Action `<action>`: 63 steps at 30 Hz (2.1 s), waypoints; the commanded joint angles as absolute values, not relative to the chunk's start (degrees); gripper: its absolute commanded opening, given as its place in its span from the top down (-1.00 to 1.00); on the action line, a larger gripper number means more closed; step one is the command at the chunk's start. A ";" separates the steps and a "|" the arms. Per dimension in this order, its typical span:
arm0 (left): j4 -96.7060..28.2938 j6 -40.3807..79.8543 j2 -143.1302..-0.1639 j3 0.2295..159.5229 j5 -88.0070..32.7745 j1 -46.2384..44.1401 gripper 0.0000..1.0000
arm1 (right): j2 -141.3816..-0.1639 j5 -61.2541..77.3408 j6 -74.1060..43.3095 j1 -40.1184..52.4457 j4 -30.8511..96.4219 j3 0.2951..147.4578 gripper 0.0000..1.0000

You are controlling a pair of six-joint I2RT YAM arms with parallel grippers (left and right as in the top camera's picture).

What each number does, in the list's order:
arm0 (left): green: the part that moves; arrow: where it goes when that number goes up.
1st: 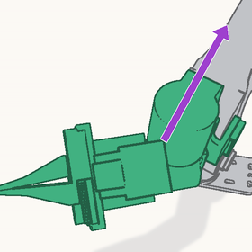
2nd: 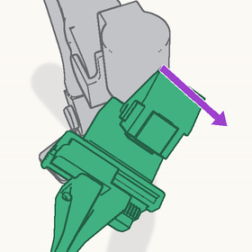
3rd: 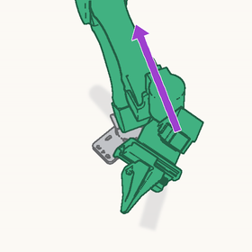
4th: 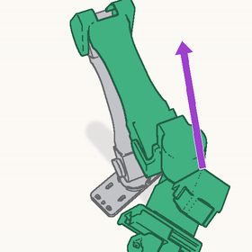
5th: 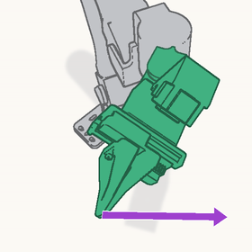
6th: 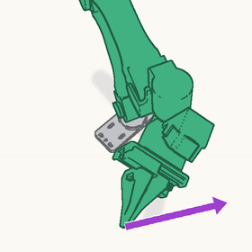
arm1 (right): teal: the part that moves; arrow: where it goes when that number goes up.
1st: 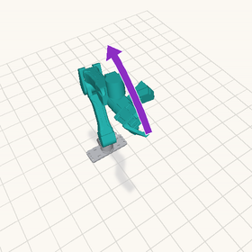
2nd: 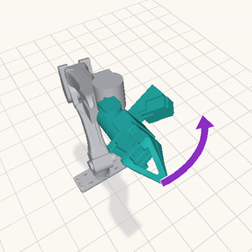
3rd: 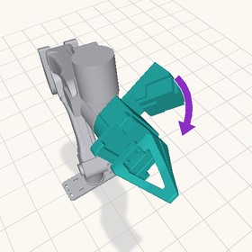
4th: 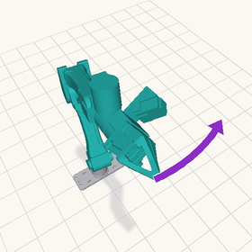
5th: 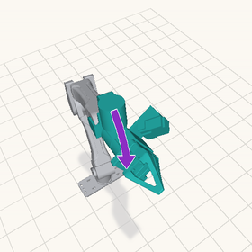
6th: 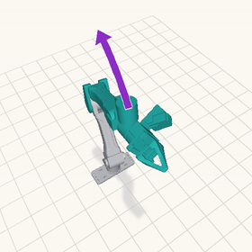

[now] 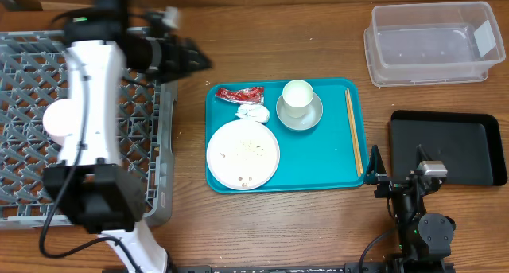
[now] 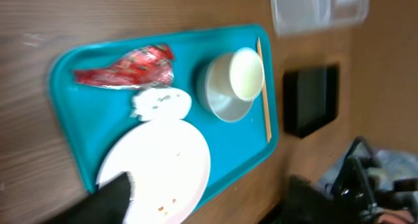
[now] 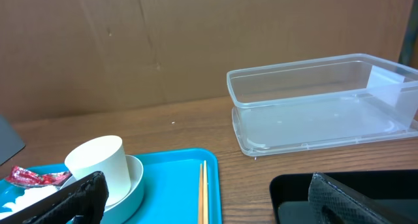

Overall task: Sort waste into correct bins and load items into the dishwasher
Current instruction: 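Reach the left gripper to the white paper cup in the bowl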

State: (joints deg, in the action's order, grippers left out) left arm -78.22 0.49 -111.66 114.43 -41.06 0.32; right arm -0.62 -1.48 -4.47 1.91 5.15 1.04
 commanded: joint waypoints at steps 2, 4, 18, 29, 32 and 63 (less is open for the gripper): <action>-76.73 -3.46 -113.62 115.13 -28.18 -10.63 -0.68 | -0.16 -1.37 -4.71 1.76 4.75 0.45 -0.99; -74.43 -3.42 -114.17 115.13 -23.55 -14.94 -0.66 | -0.16 -1.37 -4.71 1.74 4.75 0.45 -1.00; -56.40 -10.68 -119.50 115.13 -14.76 -33.76 -0.33 | -0.16 -1.37 -4.71 1.76 4.75 0.45 -0.99; -55.00 -11.60 -126.13 115.13 -12.23 -37.17 -0.15 | -0.16 -1.37 -4.71 1.76 4.75 0.45 -0.99; -55.02 -11.60 -127.13 115.13 -10.37 -37.17 -0.14 | -0.16 -1.37 -4.71 1.74 4.75 0.45 -0.99; -60.10 5.98 -127.20 125.40 -9.06 -36.51 0.92 | -0.16 -1.37 -4.71 1.76 4.75 0.45 -1.00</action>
State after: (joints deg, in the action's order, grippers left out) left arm -59.16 -0.21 -131.26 120.64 -8.54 -37.39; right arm -0.62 -1.45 -4.49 1.91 5.15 1.04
